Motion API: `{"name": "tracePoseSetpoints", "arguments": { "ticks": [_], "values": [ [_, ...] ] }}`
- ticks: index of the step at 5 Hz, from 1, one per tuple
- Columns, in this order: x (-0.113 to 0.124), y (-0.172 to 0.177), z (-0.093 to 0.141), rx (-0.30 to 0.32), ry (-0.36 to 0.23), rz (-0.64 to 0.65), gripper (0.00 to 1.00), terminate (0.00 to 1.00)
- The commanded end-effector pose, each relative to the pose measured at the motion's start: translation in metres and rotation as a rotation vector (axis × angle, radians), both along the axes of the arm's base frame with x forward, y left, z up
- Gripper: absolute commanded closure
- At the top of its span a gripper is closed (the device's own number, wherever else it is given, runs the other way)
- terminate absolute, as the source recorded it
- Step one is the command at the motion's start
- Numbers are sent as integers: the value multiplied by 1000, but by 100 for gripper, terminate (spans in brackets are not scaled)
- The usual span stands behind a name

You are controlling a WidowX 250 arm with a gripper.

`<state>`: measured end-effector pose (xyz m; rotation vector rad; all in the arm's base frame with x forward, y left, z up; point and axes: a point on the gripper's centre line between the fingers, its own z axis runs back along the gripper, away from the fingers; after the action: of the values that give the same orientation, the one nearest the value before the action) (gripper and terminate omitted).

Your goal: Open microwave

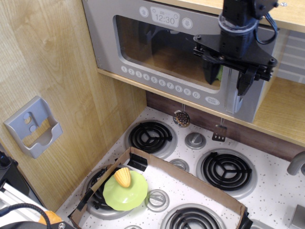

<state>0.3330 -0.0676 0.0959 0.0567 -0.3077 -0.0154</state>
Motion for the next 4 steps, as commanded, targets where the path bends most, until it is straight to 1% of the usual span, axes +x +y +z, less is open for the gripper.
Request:
{"name": "tracePoseSetpoints", "arguments": {
  "ticks": [1,2,3,4],
  "values": [
    [-12,-8,-4,-34,-46,76,100,0],
    [-33,-9,-14,-41,-53,126,100,0],
    [-48,-10,-20,-71,-40,177,100,0],
    [-66,-12,-22,-77,-17,229,0,0]
  ]
}}
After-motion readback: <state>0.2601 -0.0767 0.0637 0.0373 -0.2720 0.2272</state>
